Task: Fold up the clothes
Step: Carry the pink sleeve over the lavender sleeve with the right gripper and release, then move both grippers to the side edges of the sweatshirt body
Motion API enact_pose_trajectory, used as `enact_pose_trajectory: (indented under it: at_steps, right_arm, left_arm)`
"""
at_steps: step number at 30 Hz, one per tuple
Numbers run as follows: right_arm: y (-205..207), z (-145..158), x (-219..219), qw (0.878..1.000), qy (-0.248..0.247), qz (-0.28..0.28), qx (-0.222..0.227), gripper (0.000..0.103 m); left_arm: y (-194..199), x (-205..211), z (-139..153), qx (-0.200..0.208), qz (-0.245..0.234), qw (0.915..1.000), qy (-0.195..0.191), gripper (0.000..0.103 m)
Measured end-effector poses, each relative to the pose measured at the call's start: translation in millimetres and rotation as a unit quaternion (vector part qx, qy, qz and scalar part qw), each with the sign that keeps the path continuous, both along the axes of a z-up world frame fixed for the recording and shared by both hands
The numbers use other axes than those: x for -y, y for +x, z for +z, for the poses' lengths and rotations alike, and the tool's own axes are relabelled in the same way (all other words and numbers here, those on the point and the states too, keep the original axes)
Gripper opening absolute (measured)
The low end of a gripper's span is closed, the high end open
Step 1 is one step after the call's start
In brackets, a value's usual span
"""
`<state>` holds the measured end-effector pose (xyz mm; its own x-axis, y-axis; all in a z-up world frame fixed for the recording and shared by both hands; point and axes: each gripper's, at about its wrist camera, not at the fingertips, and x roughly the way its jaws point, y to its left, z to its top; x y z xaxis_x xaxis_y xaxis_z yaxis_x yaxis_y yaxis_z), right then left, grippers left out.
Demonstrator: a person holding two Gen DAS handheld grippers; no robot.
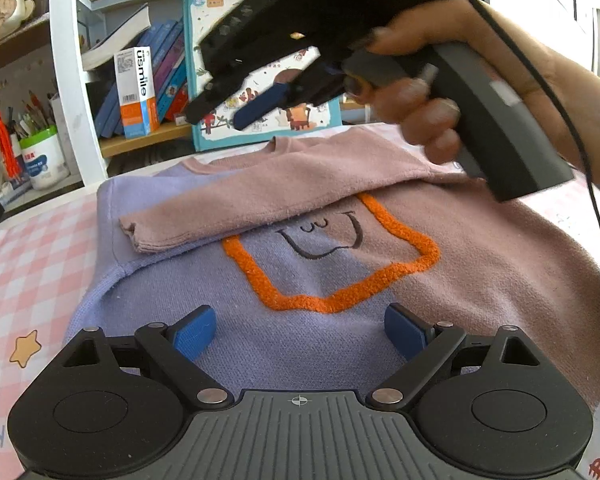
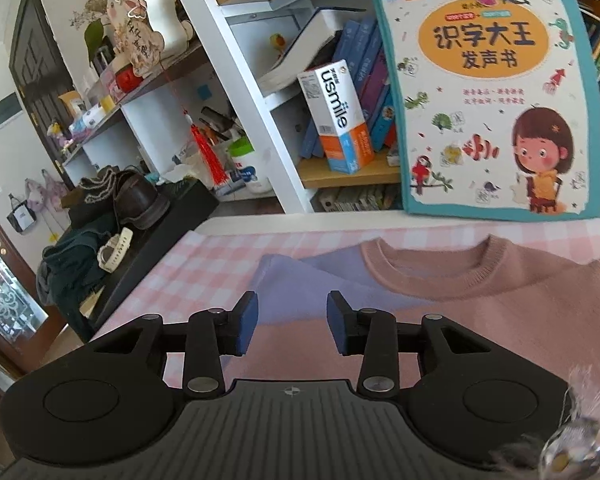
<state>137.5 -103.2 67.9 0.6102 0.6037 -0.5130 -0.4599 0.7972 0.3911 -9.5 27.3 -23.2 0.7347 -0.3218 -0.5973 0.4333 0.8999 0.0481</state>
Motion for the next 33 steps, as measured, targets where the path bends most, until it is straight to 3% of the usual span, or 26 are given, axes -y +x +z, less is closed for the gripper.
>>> enact_pose_trajectory:
  at_steps: [14, 21, 33]
  right_arm:
    - [-64, -17, 74, 0.997, -0.068, -0.035, -0.009, 0.046]
    - [-112, -22, 114, 0.994, -0.076, -0.074, -0.018, 0.047]
    - [-184, -26, 139, 0.988, -0.095, -0.124, -0.01, 0.05]
  left_arm:
    - [-1, 1, -1, 0.003, 0.0, 1.0, 0.007, 0.094]
    - [-2, 1, 0, 0.005, 0.002, 1.0, 0.007, 0.094]
    - [-24, 3, 8, 0.033, 0.012, 0.9989, 0.032, 0.094]
